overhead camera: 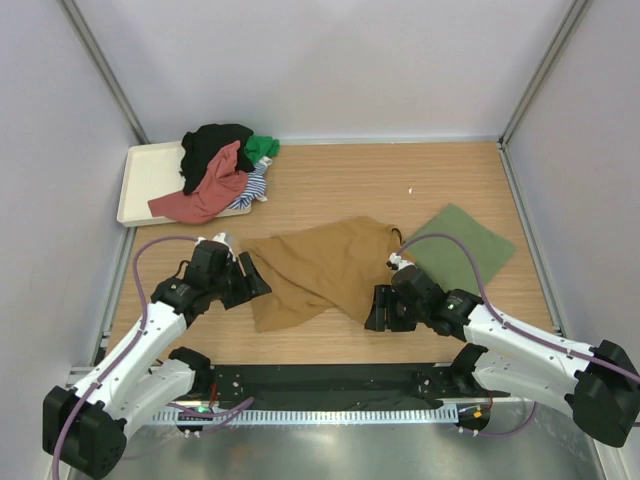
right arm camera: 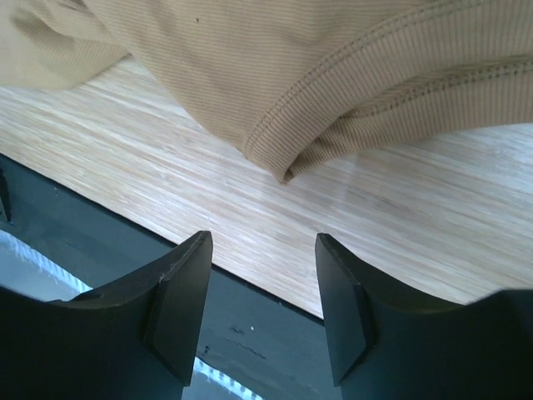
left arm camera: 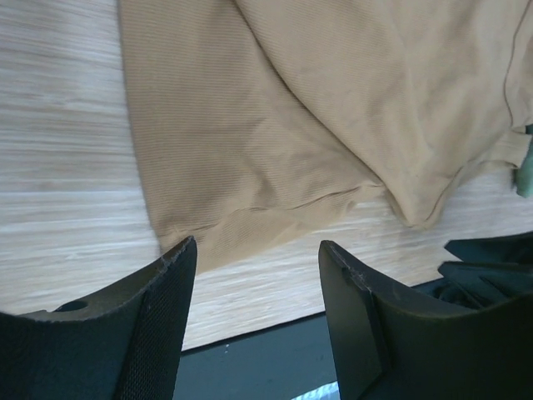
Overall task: Fold and stack the tank tops
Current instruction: Flatten the tank top out
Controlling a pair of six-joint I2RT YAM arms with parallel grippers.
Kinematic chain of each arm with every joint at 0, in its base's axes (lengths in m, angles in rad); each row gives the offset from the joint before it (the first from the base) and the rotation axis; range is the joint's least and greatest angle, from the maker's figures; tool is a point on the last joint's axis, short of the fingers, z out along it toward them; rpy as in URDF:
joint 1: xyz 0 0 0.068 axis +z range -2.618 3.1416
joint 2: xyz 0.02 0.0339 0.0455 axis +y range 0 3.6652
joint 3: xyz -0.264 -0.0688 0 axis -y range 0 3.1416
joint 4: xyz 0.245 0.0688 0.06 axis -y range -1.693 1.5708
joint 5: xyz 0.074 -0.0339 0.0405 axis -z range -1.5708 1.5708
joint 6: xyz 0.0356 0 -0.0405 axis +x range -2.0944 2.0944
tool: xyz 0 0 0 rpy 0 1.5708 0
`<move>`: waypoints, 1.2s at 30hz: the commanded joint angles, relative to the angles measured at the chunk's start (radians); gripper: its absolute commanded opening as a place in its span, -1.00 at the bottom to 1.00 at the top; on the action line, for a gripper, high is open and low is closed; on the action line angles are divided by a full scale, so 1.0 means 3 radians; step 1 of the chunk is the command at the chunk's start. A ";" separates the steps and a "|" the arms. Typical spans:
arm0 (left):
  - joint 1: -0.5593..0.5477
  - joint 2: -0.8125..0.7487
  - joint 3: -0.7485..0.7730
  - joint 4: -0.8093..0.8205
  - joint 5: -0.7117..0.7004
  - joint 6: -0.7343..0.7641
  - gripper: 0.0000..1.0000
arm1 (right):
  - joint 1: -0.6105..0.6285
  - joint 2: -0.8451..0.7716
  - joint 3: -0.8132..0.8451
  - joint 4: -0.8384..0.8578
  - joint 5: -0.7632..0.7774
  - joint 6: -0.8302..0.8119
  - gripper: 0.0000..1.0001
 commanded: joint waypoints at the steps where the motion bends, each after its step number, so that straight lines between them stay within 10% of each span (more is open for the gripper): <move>1: -0.0005 -0.0016 -0.0115 0.0394 0.0253 -0.0087 0.24 | 0.0035 0.0032 -0.0031 0.0467 0.0083 0.0167 0.14; 14: -0.0005 0.0091 -0.0335 0.0523 0.0085 -0.0190 0.18 | 0.0035 0.0620 0.0000 0.0917 0.0170 0.0141 -0.08; 27: -0.0005 0.0301 -0.0391 0.0426 -0.0247 -0.0246 0.05 | 0.0035 0.0620 0.0061 0.0902 0.0206 0.0080 -0.97; 36: -0.0041 0.0398 -0.0509 0.0426 -0.0406 -0.0338 -0.02 | 0.0005 0.0339 0.0245 0.0463 0.0850 0.0111 -0.98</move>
